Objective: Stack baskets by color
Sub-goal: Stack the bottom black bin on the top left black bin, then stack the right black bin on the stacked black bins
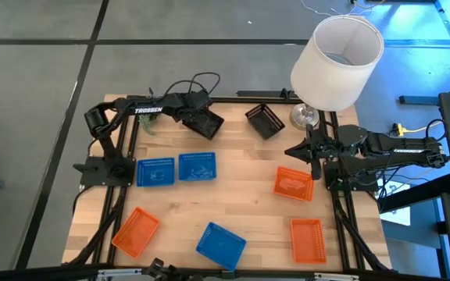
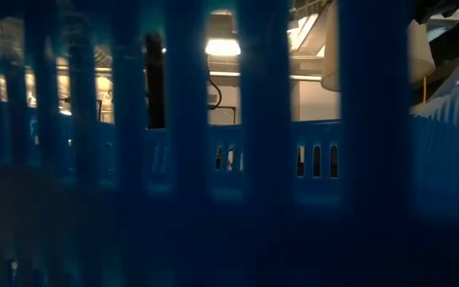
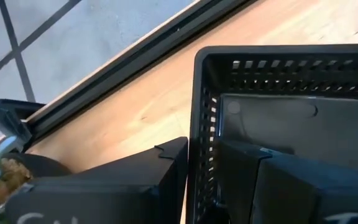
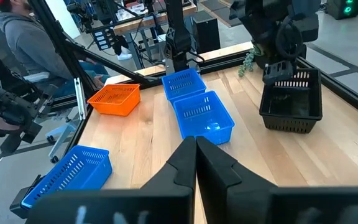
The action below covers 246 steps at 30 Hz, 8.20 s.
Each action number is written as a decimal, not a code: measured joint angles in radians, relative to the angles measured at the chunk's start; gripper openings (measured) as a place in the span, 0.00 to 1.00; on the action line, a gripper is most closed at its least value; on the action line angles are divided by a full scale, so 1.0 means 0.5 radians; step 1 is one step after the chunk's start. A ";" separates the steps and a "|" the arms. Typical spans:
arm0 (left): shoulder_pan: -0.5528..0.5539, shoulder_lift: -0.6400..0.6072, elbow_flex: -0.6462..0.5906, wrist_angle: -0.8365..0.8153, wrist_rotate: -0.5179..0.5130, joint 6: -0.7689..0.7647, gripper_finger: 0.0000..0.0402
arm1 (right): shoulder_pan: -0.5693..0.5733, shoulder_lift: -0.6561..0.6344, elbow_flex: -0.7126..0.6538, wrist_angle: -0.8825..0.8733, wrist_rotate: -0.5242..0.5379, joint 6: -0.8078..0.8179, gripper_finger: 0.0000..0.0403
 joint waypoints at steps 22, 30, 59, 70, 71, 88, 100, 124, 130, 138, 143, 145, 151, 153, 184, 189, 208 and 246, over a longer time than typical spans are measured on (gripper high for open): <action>-0.080 -0.082 0.163 0.013 -0.108 0.155 0.17 | 0.000 0.001 0.000 0.021 -0.001 0.056 0.03; -0.081 0.073 0.127 0.003 -0.079 0.156 0.17 | 0.000 0.000 0.000 0.024 -0.001 0.056 0.03; -0.086 0.042 0.207 -0.131 -0.145 0.184 0.01 | 0.000 0.000 0.000 0.036 -0.001 0.060 0.03; -0.059 0.204 0.207 -0.129 -0.042 0.208 0.00 | 0.000 0.000 0.000 0.037 -0.001 0.060 0.03; -0.055 0.220 0.207 -0.129 -0.037 0.208 0.00 | 0.000 0.001 0.000 0.037 -0.001 0.060 0.03; -0.049 0.113 0.208 -0.179 -0.221 0.305 0.00 | 0.000 0.001 0.000 0.037 -0.001 0.060 0.03; -0.053 0.259 0.207 -0.188 -0.183 0.312 0.00 | 0.000 0.000 0.000 0.037 -0.001 0.055 0.03; -0.710 -0.831 0.365 -0.628 -0.081 -0.073 0.00 | -0.107 0.932 1.058 -1.282 0.703 0.579 0.02; -0.933 -0.972 0.363 -0.647 -0.224 -0.161 0.00 | -0.331 1.236 1.260 -1.453 0.373 0.673 0.09; -1.099 -1.060 0.364 -0.701 -0.302 -0.200 0.00 | -0.606 1.598 1.310 -1.447 0.020 0.636 0.25; -1.133 -1.075 0.365 -0.767 -0.334 -0.213 0.00 | -0.759 1.861 1.310 -1.364 0.008 0.629 0.31; -1.133 -1.071 0.363 -0.792 -0.331 -0.213 0.00 | -0.802 1.968 1.310 -1.334 -0.027 0.626 0.31; -1.133 -1.073 0.364 -0.822 -0.331 -0.229 0.00 | -0.877 2.234 1.310 -1.208 -0.073 0.516 0.31; -1.133 -1.073 0.364 -0.822 -0.330 -0.230 0.00 | -0.887 2.298 1.310 -1.153 -0.073 0.511 0.31; -1.133 -1.073 0.364 -0.816 -0.267 -0.278 0.00 | -0.904 2.473 1.310 -0.961 0.279 0.364 0.31; -1.133 -1.073 0.364 -0.816 -0.267 -0.279 0.00 | -0.931 2.498 1.310 -0.958 0.267 0.354 0.31; -1.133 -1.073 0.364 -0.850 -0.251 -0.280 0.00 | -0.952 2.676 1.323 -0.953 0.047 0.307 0.02; -1.267 -1.080 0.364 -1.215 -0.321 -0.586 0.00 | -0.623 3.057 2.242 -0.369 -0.338 0.264 0.00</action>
